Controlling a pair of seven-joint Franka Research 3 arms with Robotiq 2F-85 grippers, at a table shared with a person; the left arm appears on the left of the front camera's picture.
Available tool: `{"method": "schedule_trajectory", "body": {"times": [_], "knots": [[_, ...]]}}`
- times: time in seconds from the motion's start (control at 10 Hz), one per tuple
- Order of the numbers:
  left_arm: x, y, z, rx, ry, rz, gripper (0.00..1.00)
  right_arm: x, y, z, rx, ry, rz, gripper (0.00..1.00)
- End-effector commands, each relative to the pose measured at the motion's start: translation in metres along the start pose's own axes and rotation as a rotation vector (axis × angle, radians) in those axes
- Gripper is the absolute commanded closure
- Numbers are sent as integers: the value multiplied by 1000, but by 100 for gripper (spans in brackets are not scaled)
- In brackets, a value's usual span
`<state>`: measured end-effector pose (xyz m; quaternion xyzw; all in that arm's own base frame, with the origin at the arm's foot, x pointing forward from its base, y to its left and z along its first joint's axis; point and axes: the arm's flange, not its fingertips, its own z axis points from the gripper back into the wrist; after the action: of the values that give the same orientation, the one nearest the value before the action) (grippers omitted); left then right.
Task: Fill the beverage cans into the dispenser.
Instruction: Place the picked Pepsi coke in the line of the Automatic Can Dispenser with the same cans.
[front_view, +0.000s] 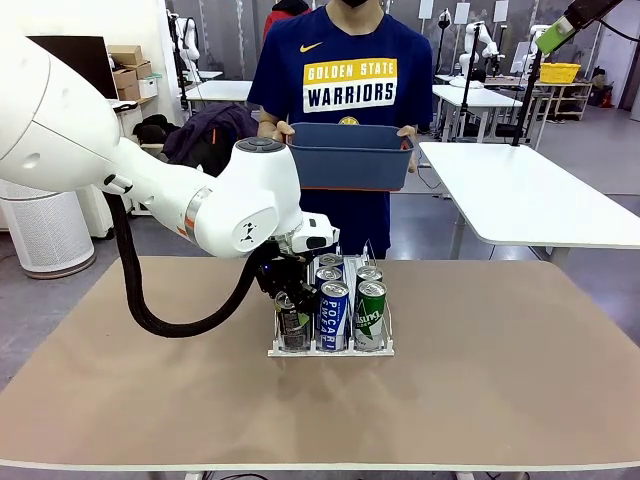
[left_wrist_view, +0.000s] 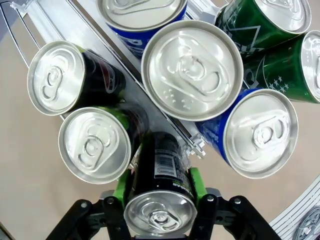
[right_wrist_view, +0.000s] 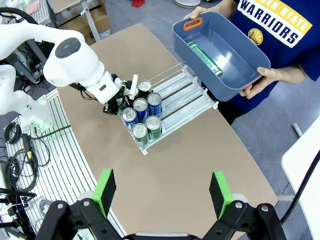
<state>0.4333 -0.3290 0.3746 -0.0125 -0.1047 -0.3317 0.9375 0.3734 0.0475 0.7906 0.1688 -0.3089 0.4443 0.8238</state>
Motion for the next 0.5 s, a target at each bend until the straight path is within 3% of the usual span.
{"method": "schedule_trajectory", "body": {"times": [0.0, 0.4], "knots": [[-1, 1, 0, 4, -9, -2, 42, 0, 0, -1, 1, 0, 0, 0], [-1, 1, 0, 4, -9, -2, 42, 0, 0, -1, 1, 0, 0, 0]]}}
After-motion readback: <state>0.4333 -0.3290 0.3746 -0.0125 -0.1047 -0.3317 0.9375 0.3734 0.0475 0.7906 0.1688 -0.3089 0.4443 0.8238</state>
